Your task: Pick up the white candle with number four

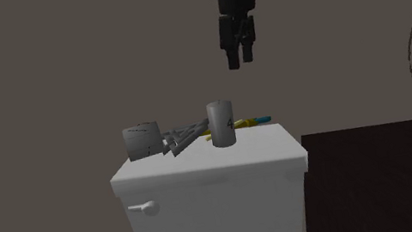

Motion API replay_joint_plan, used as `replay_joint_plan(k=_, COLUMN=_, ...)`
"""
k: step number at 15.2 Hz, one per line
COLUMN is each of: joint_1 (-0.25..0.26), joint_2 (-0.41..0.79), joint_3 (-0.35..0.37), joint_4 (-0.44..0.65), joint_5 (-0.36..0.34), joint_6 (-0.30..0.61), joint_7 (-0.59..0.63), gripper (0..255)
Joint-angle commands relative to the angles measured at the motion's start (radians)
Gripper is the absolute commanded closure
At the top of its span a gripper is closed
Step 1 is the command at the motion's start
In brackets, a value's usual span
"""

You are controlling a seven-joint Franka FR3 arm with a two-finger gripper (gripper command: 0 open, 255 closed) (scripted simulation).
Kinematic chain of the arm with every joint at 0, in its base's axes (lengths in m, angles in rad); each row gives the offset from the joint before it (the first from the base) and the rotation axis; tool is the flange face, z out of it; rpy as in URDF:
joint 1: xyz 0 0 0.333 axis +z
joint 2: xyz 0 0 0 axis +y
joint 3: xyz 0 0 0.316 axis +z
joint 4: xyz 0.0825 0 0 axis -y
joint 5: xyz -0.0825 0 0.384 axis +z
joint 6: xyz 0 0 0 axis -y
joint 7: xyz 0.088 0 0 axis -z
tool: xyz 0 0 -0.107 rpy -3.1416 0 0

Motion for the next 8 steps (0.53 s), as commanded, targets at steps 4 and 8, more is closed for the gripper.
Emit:
replay_joint_plan(k=4, joint_1=-0.047, joint_2=0.171, joint_3=-0.029, joint_4=0.040, joint_5=-0.037, joint_6=0.158, joint_7=0.070, gripper=0)
replay_joint_plan(k=8, joint_1=-0.081, joint_2=0.307, joint_3=-0.054, joint_4=0.088, joint_5=-0.062, joint_6=0.266, joint_7=0.128, gripper=0)
